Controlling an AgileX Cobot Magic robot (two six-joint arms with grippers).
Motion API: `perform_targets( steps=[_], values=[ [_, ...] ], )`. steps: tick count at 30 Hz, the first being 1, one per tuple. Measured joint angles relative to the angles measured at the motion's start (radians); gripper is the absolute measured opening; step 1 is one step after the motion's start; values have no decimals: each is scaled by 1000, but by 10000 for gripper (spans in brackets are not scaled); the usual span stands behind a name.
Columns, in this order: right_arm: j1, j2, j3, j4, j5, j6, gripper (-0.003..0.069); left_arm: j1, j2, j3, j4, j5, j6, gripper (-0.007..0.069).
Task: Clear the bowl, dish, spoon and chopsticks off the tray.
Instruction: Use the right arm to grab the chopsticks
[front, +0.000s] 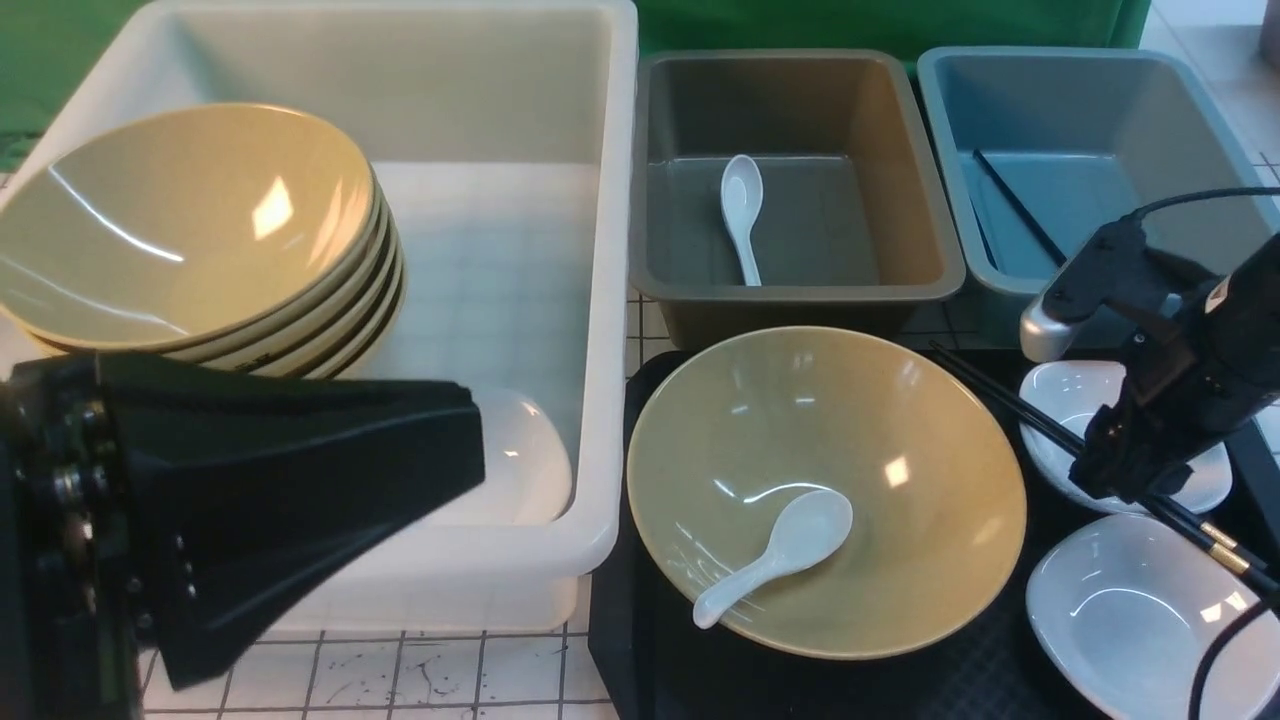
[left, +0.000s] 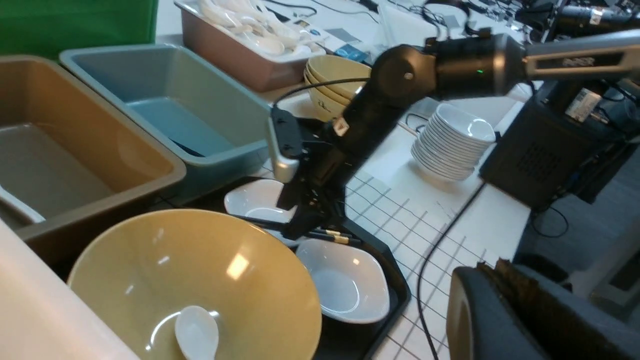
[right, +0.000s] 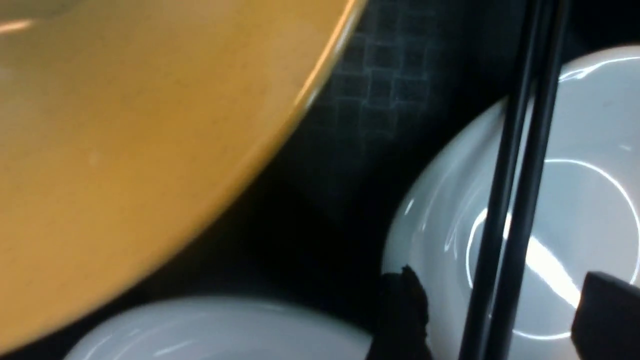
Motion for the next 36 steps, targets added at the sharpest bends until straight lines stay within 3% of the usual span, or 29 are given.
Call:
perform_targets(
  steps=[17,32,36],
  values=[
    [-2,54,-43,-28,-18,51,453,0,0,0,-1,9,6,-1],
    [-62,106,-47,-51,1,62,453,0,0,0,-1,16,10,-1],
    [-70,129,-49,-53,-2,61,423,0,0,0,-1,18,10,-1]
  ],
)
